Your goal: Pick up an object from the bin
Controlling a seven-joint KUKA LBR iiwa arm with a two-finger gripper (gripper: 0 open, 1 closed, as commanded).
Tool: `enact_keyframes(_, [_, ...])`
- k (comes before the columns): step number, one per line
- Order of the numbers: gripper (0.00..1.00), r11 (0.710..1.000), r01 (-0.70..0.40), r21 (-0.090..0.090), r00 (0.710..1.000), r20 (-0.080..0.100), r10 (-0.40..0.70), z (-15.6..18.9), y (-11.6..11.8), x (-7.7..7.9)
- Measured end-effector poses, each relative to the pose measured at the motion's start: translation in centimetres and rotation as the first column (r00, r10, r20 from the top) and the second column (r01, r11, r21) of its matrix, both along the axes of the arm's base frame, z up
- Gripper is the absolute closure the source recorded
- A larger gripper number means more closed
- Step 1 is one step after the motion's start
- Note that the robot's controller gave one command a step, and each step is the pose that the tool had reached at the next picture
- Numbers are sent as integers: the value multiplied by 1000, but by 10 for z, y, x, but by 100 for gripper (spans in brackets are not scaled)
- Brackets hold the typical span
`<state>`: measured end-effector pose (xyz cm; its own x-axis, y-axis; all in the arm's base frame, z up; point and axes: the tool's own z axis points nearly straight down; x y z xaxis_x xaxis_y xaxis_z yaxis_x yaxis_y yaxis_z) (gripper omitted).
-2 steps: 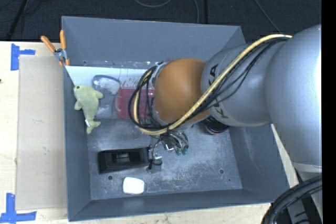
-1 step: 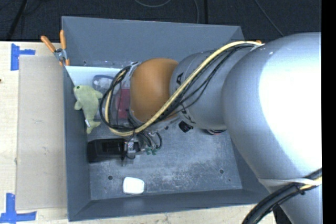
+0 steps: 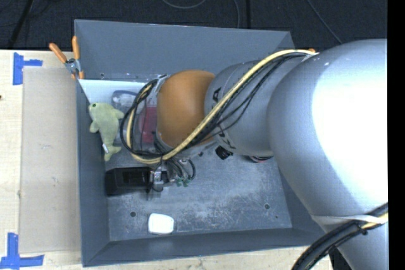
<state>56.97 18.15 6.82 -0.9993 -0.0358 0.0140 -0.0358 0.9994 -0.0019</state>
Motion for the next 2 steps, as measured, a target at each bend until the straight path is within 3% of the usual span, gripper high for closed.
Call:
enact_keyframes(1, [100,1000,8,-2,1000,-4,-8,0,0,1])
enact_keyframes(2, [100,1000,1,-9,1000,-7,-1,1,15,20])
